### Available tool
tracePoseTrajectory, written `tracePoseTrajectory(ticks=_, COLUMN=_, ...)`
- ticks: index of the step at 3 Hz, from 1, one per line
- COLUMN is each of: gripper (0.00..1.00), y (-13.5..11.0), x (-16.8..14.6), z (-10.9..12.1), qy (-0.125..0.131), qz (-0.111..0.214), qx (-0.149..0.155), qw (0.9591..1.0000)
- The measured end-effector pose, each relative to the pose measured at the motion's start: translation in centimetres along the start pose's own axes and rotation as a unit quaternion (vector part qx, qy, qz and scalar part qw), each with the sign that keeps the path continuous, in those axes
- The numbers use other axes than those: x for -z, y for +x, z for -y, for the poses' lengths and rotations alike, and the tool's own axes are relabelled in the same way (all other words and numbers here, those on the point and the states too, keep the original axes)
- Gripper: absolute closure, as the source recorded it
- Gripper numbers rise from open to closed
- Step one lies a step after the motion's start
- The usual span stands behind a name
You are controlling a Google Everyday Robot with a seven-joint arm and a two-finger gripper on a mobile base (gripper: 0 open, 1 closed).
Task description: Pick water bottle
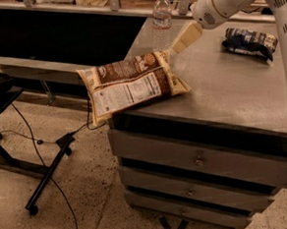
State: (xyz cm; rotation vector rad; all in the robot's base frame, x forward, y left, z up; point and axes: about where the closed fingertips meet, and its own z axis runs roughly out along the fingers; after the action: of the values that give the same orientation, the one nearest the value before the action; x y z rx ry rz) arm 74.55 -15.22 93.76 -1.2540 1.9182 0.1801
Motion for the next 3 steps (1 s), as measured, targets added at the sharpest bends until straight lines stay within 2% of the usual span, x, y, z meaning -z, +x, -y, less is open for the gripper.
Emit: tracePoseTrajectory(ticks=3, gripper=0.00, y=-3.2, x=-3.6, z=1.4, qy=-0.004, qz=0.031, qx=0.012, qw=0.9994)
